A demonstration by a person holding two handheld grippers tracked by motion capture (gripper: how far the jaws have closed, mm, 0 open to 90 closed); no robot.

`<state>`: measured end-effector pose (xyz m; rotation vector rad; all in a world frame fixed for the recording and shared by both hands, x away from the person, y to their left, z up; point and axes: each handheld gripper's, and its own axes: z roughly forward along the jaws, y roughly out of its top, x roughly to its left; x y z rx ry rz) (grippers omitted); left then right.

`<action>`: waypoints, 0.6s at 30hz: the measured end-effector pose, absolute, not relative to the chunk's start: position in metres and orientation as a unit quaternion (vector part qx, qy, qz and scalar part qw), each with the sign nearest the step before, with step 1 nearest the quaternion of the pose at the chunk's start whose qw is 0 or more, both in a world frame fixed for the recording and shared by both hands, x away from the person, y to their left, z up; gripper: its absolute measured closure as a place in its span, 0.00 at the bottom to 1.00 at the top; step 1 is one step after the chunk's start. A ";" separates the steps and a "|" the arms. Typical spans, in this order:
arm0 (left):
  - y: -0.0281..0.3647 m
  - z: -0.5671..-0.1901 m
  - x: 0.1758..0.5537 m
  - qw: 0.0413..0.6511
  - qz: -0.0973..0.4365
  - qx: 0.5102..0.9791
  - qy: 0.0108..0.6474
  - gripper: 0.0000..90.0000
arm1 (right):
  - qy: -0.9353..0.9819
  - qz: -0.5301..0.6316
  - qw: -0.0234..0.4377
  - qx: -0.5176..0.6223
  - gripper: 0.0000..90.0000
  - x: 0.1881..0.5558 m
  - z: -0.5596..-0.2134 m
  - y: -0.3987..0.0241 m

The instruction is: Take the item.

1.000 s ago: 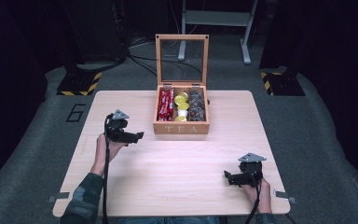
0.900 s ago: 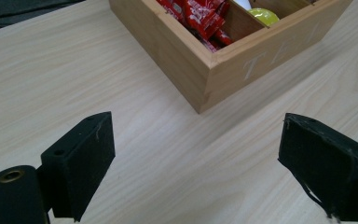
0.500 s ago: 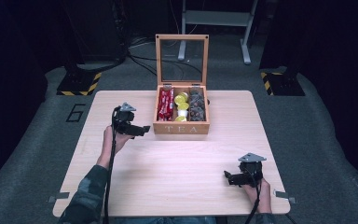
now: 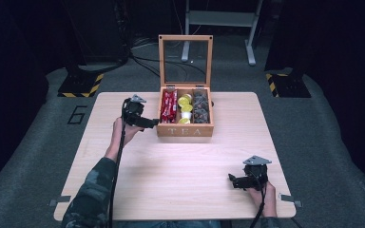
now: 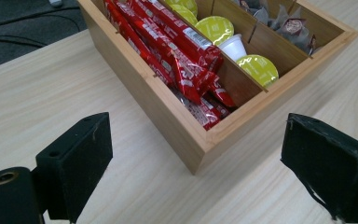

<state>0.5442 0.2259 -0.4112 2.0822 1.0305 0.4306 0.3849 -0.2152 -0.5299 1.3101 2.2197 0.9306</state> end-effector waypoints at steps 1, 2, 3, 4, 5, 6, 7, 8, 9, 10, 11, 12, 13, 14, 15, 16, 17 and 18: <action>0.224 -0.410 0.547 0.377 0.174 0.817 0.400 0.10 | 0.794 0.332 0.199 0.468 0.00 0.385 -0.530 -0.215; 0.223 -0.410 0.549 0.377 0.174 0.816 0.403 0.10 | 0.794 0.333 0.199 0.469 0.00 0.385 -0.530 -0.215; 0.222 -0.410 0.551 0.382 0.168 0.814 0.404 0.10 | 0.793 0.333 0.198 0.471 0.00 0.385 -0.530 -0.215; 0.220 -0.409 0.553 0.385 0.165 0.812 0.408 0.10 | 0.794 0.333 0.199 0.468 0.00 0.385 -0.530 -0.215; 0.219 -0.409 0.556 0.382 0.167 0.812 0.409 0.09 | 0.793 0.333 0.198 0.470 0.00 0.385 -0.530 -0.215; 0.217 -0.408 0.558 0.380 0.164 0.813 0.410 0.09 | 0.793 0.333 0.199 0.469 0.00 0.385 -0.530 -0.215; 0.214 -0.408 0.559 0.381 0.170 0.813 0.405 0.09 | 0.793 0.333 0.198 0.470 0.00 0.385 -0.530 -0.215; 0.212 -0.408 0.560 0.377 0.174 0.817 0.401 0.10 | 0.793 0.332 0.198 0.471 0.00 0.385 -0.530 -0.215; 0.210 -0.408 0.562 0.373 0.173 0.819 0.402 0.10 | 0.794 0.332 0.199 0.469 0.00 0.385 -0.530 -0.215; 0.208 -0.407 0.564 0.373 0.172 0.819 0.402 0.10 | 0.793 0.333 0.199 0.470 0.00 0.385 -0.530 -0.215; 0.207 -0.407 0.565 0.375 0.172 0.818 0.400 0.11 | 0.794 0.332 0.199 0.468 0.00 0.385 -0.530 -0.215; 0.205 -0.407 0.567 0.373 0.172 0.819 0.400 0.11 | 0.793 0.332 0.198 0.470 0.00 0.385 -0.530 -0.215; 0.204 -0.407 0.568 0.376 0.174 0.817 0.401 0.12 | 0.794 0.332 0.199 0.469 0.00 0.385 -0.530 -0.215; 0.204 -0.407 0.568 0.376 0.174 0.817 0.401 0.12 | 0.794 0.333 0.199 0.469 0.00 0.385 -0.530 -0.215; 0.201 -0.405 0.571 0.373 0.180 0.819 0.397 0.12 | 0.794 0.333 0.198 0.469 0.00 0.385 -0.530 -0.215; 0.199 -0.405 0.572 0.368 0.187 0.822 0.392 0.13 | 0.793 0.332 0.198 0.471 0.00 0.385 -0.530 -0.215; 0.196 -0.406 0.573 0.367 0.185 0.823 0.392 0.14 | 0.794 0.333 0.199 0.468 0.00 0.385 -0.530 -0.215; 0.196 -0.406 0.573 0.367 0.185 0.823 0.392 0.14 | 0.794 0.333 0.199 0.468 0.00 0.385 -0.530 -0.215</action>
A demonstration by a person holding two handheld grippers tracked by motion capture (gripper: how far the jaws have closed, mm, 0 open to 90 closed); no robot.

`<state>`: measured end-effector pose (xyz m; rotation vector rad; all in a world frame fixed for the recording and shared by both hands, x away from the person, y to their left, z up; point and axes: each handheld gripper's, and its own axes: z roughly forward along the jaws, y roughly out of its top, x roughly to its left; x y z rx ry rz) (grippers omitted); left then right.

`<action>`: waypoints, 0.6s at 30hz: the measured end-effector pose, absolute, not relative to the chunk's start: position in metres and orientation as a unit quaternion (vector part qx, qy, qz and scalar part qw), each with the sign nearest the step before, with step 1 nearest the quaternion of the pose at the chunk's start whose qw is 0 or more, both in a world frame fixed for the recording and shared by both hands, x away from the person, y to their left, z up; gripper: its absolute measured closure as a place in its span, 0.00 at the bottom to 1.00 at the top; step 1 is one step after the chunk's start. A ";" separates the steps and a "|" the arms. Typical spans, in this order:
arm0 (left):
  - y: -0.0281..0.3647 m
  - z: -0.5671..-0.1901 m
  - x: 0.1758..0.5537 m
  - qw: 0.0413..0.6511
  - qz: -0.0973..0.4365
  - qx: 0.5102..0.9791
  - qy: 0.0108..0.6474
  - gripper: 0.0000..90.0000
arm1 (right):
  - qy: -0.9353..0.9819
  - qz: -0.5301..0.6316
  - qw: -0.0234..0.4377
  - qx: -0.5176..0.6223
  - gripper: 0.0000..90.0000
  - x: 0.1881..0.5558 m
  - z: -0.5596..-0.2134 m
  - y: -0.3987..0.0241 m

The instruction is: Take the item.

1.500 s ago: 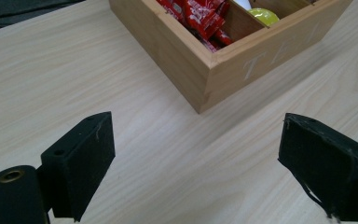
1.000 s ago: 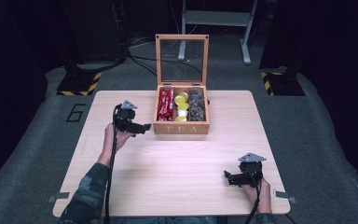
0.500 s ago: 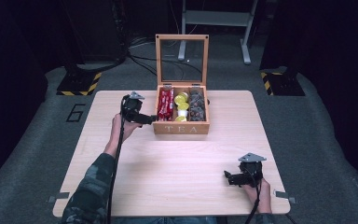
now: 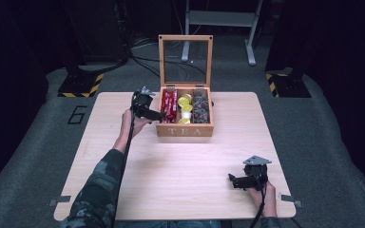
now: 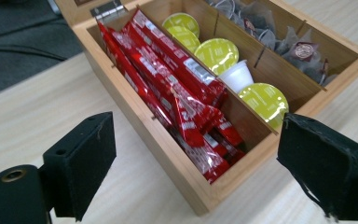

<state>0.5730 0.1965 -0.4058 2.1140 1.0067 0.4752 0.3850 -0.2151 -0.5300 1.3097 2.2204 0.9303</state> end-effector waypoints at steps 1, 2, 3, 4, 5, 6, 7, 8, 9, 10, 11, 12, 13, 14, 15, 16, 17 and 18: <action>0.194 -0.407 0.576 0.367 0.179 0.824 0.393 0.15 | 0.793 0.333 0.198 0.470 0.00 0.385 -0.530 -0.215; 0.193 -0.407 0.579 0.365 0.180 0.824 0.394 0.15 | 0.793 0.333 0.198 0.470 0.00 0.385 -0.530 -0.215; 0.191 -0.408 0.581 0.369 0.179 0.821 0.397 0.16 | 0.793 0.333 0.198 0.470 0.00 0.385 -0.530 -0.215; 0.191 -0.408 0.581 0.369 0.179 0.821 0.397 0.16 | 0.793 0.333 0.198 0.470 0.00 0.385 -0.530 -0.215; 0.187 -0.408 0.584 0.365 0.180 0.822 0.399 0.17 | 0.793 0.333 0.199 0.469 0.00 0.385 -0.530 -0.215; 0.185 -0.408 0.585 0.361 0.191 0.822 0.398 0.17 | 0.793 0.333 0.198 0.470 0.00 0.385 -0.530 -0.215; 0.183 -0.409 0.586 0.362 0.195 0.820 0.398 0.20 | 0.793 0.333 0.198 0.470 0.00 0.385 -0.530 -0.215; 0.181 -0.409 0.587 0.360 0.196 0.822 0.394 0.23 | 0.793 0.332 0.197 0.472 0.00 0.385 -0.530 -0.215; 0.179 -0.411 0.588 0.358 0.198 0.822 0.396 0.25 | 0.793 0.332 0.197 0.471 0.00 0.385 -0.530 -0.215; 0.177 -0.412 0.589 0.358 0.196 0.822 0.397 0.27 | 0.793 0.333 0.199 0.470 0.00 0.385 -0.530 -0.215; 0.177 -0.414 0.591 0.356 0.192 0.823 0.398 0.28 | 0.793 0.333 0.198 0.470 0.00 0.385 -0.530 -0.215; 0.176 -0.415 0.593 0.356 0.194 0.823 0.399 0.31 | 0.793 0.333 0.198 0.470 0.00 0.385 -0.530 -0.215; 0.175 -0.416 0.595 0.354 0.191 0.823 0.400 0.33 | 0.793 0.332 0.198 0.470 0.00 0.385 -0.530 -0.215; 0.175 -0.418 0.597 0.353 0.191 0.824 0.400 0.35 | 0.793 0.332 0.198 0.470 0.00 0.385 -0.530 -0.215; 0.173 -0.419 0.598 0.355 0.190 0.822 0.402 0.38 | 0.792 0.332 0.197 0.472 0.00 0.384 -0.530 -0.215; 0.172 -0.420 0.599 0.351 0.191 0.824 0.401 0.41 | 0.794 0.333 0.199 0.469 0.00 0.385 -0.530 -0.215; 0.170 -0.421 0.600 0.347 0.193 0.826 0.400 0.43 | 0.794 0.332 0.199 0.469 0.00 0.385 -0.530 -0.215; 0.169 -0.423 0.600 0.348 0.195 0.824 0.403 0.46 | 0.793 0.332 0.198 0.471 0.00 0.385 -0.530 -0.215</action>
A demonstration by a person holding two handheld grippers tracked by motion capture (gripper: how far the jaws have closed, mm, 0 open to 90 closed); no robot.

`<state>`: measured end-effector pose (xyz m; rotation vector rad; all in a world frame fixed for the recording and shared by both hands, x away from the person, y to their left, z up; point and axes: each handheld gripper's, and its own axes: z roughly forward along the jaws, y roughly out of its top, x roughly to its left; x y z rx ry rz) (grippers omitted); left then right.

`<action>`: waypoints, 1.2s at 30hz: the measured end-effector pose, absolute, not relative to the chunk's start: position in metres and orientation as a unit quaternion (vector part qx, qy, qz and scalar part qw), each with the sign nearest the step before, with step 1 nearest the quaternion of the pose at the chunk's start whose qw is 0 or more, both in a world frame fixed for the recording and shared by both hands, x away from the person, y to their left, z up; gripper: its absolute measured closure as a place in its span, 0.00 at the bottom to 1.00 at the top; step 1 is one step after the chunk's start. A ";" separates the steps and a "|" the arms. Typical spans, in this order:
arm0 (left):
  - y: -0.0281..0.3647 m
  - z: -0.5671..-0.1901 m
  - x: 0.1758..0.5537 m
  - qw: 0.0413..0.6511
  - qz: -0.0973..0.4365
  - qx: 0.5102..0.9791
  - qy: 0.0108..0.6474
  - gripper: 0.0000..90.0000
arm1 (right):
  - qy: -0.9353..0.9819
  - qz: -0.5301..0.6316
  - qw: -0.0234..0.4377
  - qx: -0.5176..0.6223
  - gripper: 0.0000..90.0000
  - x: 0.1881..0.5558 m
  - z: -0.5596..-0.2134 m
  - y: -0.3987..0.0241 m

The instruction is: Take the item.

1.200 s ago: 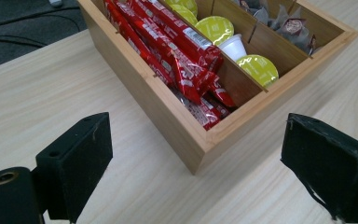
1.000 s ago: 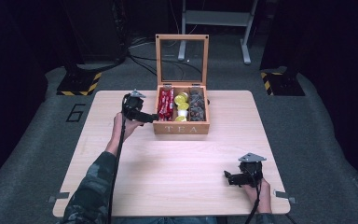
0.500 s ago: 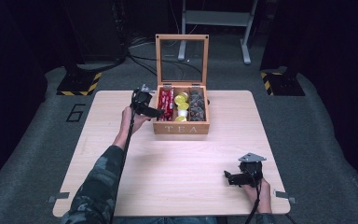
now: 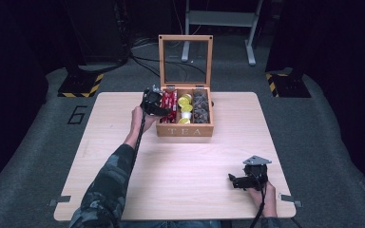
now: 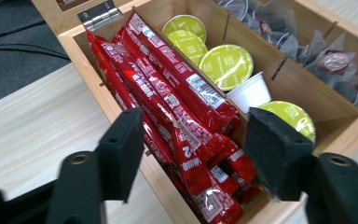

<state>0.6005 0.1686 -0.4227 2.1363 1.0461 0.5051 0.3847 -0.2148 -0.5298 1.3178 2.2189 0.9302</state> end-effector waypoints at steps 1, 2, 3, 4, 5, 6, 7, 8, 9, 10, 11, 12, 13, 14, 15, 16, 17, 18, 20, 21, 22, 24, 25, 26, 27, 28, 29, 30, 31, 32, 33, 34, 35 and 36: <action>0.167 -0.424 0.601 0.345 0.196 0.824 0.405 0.49 | 0.793 0.332 0.198 0.470 0.00 0.385 -0.530 -0.215; 0.166 -0.424 0.602 0.341 0.197 0.824 0.407 0.50 | 0.792 0.333 0.197 0.472 0.00 0.385 -0.530 -0.215; 0.165 -0.425 0.603 0.340 0.198 0.823 0.410 0.52 | 0.794 0.333 0.199 0.468 0.00 0.385 -0.530 -0.215; 0.164 -0.426 0.604 0.340 0.198 0.823 0.411 0.55 | 0.793 0.332 0.197 0.471 0.00 0.385 -0.530 -0.215; 0.162 -0.427 0.605 0.339 0.199 0.822 0.412 0.56 | 0.794 0.333 0.199 0.468 0.00 0.385 -0.530 -0.215; 0.161 -0.428 0.605 0.336 0.200 0.823 0.413 0.59 | 0.793 0.332 0.197 0.472 0.00 0.385 -0.530 -0.215; 0.160 -0.428 0.606 0.335 0.200 0.824 0.411 0.61 | 0.793 0.333 0.199 0.470 0.00 0.385 -0.530 -0.215; 0.158 -0.429 0.606 0.334 0.198 0.823 0.414 0.63 | 0.793 0.332 0.197 0.471 0.00 0.385 -0.530 -0.215; 0.158 -0.430 0.607 0.324 0.200 0.826 0.415 0.65 | 0.793 0.332 0.198 0.470 0.00 0.385 -0.530 -0.215; 0.157 -0.431 0.608 0.321 0.199 0.826 0.419 0.66 | 0.793 0.332 0.197 0.471 0.00 0.385 -0.530 -0.215; 0.157 -0.431 0.609 0.322 0.199 0.825 0.419 0.67 | 0.793 0.332 0.198 0.471 0.00 0.385 -0.530 -0.215; 0.156 -0.432 0.610 0.319 0.201 0.825 0.421 0.68 | 0.794 0.333 0.200 0.467 0.00 0.385 -0.530 -0.215; 0.156 -0.433 0.610 0.319 0.203 0.824 0.422 0.69 | 0.793 0.332 0.198 0.470 0.00 0.385 -0.530 -0.215; 0.156 -0.433 0.610 0.319 0.203 0.824 0.422 0.69 | 0.794 0.333 0.199 0.469 0.00 0.385 -0.530 -0.215; 0.156 -0.435 0.612 0.315 0.204 0.824 0.425 0.71 | 0.793 0.333 0.198 0.470 0.00 0.385 -0.530 -0.215; 0.156 -0.436 0.612 0.314 0.205 0.822 0.428 0.72 | 0.794 0.333 0.199 0.468 0.00 0.385 -0.530 -0.215; 0.157 -0.438 0.613 0.313 0.204 0.822 0.430 0.72 | 0.794 0.333 0.199 0.468 0.00 0.385 -0.530 -0.215; 0.157 -0.439 0.614 0.314 0.201 0.822 0.431 0.73 | 0.793 0.333 0.199 0.469 0.00 0.385 -0.530 -0.215; 0.157 -0.440 0.615 0.312 0.201 0.824 0.430 0.74 | 0.793 0.332 0.198 0.471 0.00 0.385 -0.530 -0.215; 0.157 -0.442 0.615 0.312 0.197 0.825 0.428 0.75 | 0.792 0.332 0.196 0.474 0.00 0.384 -0.530 -0.214; 0.156 -0.442 0.615 0.311 0.197 0.826 0.427 0.76 | 0.793 0.332 0.198 0.470 0.00 0.385 -0.530 -0.215; 0.155 -0.443 0.616 0.308 0.197 0.827 0.427 0.77 | 0.793 0.333 0.197 0.471 0.00 0.385 -0.530 -0.215; 0.155 -0.444 0.616 0.308 0.197 0.827 0.427 0.79 | 0.792 0.332 0.196 0.472 0.00 0.384 -0.530 -0.215; 0.155 -0.445 0.616 0.308 0.198 0.827 0.428 0.80 | 0.793 0.333 0.197 0.471 0.00 0.385 -0.530 -0.215; 0.155 -0.445 0.616 0.308 0.198 0.827 0.428 0.81 | 0.793 0.333 0.197 0.471 0.00 0.385 -0.530 -0.215; 0.154 -0.446 0.617 0.303 0.198 0.827 0.429 0.82 | 0.793 0.332 0.197 0.471 0.00 0.385 -0.530 -0.215; 0.155 -0.447 0.618 0.304 0.198 0.826 0.431 0.83 | 0.793 0.332 0.197 0.471 0.00 0.385 -0.530 -0.215; 0.155 -0.447 0.618 0.304 0.198 0.826 0.431 0.83 | 0.792 0.332 0.197 0.472 0.00 0.384 -0.530 -0.215; 0.155 -0.447 0.618 0.304 0.196 0.824 0.435 0.84 | 0.793 0.332 0.197 0.470 0.00 0.385 -0.530 -0.215; 0.155 -0.448 0.618 0.305 0.198 0.824 0.435 0.84 | 0.793 0.333 0.197 0.472 0.00 0.385 -0.530 -0.215; 0.155 -0.448 0.619 0.304 0.197 0.824 0.436 0.85 | 0.793 0.332 0.197 0.471 0.00 0.385 -0.530 -0.215; 0.155 -0.448 0.619 0.304 0.197 0.824 0.436 0.85 | 0.793 0.332 0.197 0.471 0.00 0.385 -0.530 -0.215; 0.154 -0.448 0.619 0.303 0.198 0.823 0.437 0.86 | 0.792 0.332 0.196 0.473 0.00 0.384 -0.530 -0.214; 0.155 -0.448 0.619 0.305 0.198 0.822 0.438 0.87 | 0.793 0.332 0.197 0.471 0.00 0.385 -0.530 -0.215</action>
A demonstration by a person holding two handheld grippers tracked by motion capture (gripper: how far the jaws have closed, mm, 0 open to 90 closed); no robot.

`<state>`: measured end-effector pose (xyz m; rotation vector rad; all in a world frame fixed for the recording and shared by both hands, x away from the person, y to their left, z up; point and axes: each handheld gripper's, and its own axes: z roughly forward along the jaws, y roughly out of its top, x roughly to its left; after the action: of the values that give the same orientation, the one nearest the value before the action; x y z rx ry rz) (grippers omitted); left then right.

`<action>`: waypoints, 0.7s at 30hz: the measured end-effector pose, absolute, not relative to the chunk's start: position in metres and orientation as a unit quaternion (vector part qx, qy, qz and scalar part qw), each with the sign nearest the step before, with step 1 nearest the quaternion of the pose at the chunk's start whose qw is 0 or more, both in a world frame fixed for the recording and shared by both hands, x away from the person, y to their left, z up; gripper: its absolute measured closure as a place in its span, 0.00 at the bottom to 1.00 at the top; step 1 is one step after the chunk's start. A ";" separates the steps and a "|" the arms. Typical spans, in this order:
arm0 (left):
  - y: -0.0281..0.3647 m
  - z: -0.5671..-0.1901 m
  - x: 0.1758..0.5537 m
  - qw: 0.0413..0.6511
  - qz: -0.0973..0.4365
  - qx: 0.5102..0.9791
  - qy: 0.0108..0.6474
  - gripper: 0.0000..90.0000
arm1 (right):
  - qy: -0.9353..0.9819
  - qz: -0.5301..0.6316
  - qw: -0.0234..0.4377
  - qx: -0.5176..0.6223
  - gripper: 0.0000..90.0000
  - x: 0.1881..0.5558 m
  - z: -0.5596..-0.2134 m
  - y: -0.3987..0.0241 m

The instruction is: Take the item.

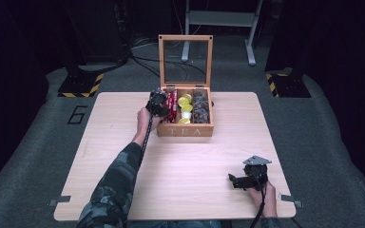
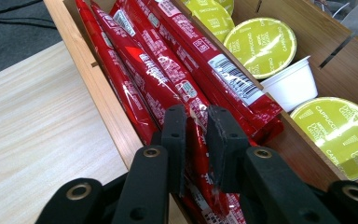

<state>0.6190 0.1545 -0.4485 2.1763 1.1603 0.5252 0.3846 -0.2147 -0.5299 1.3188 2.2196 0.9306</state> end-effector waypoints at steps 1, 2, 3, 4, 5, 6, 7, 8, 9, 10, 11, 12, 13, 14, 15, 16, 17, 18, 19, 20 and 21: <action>0.154 -0.449 0.619 0.305 0.200 0.821 0.440 0.89 | 0.793 0.332 0.197 0.471 0.00 0.385 -0.530 -0.215; 0.155 -0.449 0.619 0.304 0.202 0.820 0.440 0.90 | 0.793 0.332 0.197 0.471 0.00 0.385 -0.530 -0.215; 0.155 -0.448 0.619 0.303 0.203 0.820 0.441 0.92 | 0.792 0.332 0.197 0.472 0.00 0.385 -0.530 -0.215; 0.155 -0.448 0.619 0.304 0.204 0.819 0.442 0.93 | 0.793 0.332 0.197 0.471 0.00 0.385 -0.530 -0.215; 0.155 -0.447 0.619 0.303 0.204 0.819 0.442 0.94 | 0.793 0.332 0.197 0.471 0.00 0.385 -0.530 -0.215; 0.155 -0.447 0.619 0.303 0.204 0.819 0.442 0.95 | 0.793 0.333 0.197 0.471 0.00 0.385 -0.530 -0.215; 0.156 -0.447 0.618 0.303 0.208 0.818 0.443 0.96 | 0.792 0.332 0.196 0.473 0.00 0.384 -0.530 -0.214; 0.156 -0.447 0.618 0.303 0.208 0.818 0.443 0.96 | 0.792 0.332 0.196 0.473 0.00 0.384 -0.530 -0.214; 0.156 -0.446 0.618 0.305 0.209 0.817 0.443 0.97 | 0.792 0.332 0.197 0.472 0.00 0.384 -0.530 -0.215; 0.155 -0.446 0.617 0.305 0.212 0.815 0.444 0.97 | 0.793 0.332 0.197 0.471 0.00 0.385 -0.530 -0.215; 0.155 -0.445 0.617 0.304 0.214 0.815 0.444 0.97 | 0.793 0.332 0.197 0.471 0.00 0.385 -0.530 -0.215; 0.155 -0.445 0.617 0.304 0.214 0.815 0.444 0.98 | 0.793 0.333 0.197 0.471 0.00 0.385 -0.530 -0.215; 0.155 -0.445 0.617 0.310 0.215 0.812 0.446 0.98 | 0.794 0.332 0.198 0.469 0.00 0.385 -0.530 -0.215; 0.155 -0.444 0.616 0.312 0.213 0.811 0.447 0.98 | 0.793 0.332 0.198 0.470 0.00 0.385 -0.530 -0.215; 0.155 -0.443 0.616 0.312 0.215 0.811 0.446 0.98 | 0.794 0.332 0.199 0.468 0.00 0.385 -0.530 -0.215; 0.155 -0.443 0.616 0.312 0.215 0.811 0.446 0.98 | 0.794 0.332 0.199 0.468 0.00 0.385 -0.530 -0.215; 0.156 -0.442 0.615 0.314 0.215 0.810 0.446 0.98 | 0.793 0.332 0.197 0.471 0.00 0.385 -0.530 -0.215; 0.156 -0.441 0.614 0.317 0.214 0.810 0.445 0.98 | 0.794 0.333 0.199 0.468 0.00 0.385 -0.530 -0.215; 0.157 -0.438 0.613 0.321 0.215 0.809 0.443 0.98 | 0.794 0.333 0.199 0.468 0.00 0.385 -0.530 -0.215; 0.157 -0.437 0.613 0.324 0.213 0.808 0.444 0.98 | 0.793 0.332 0.197 0.471 0.00 0.385 -0.530 -0.215; 0.157 -0.436 0.612 0.327 0.213 0.807 0.443 0.98 | 0.794 0.332 0.199 0.469 0.00 0.385 -0.530 -0.215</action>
<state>0.6119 0.1570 -0.4357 2.1142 1.1592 0.5569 0.3848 -0.2151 -0.5299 1.3121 2.2207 0.9300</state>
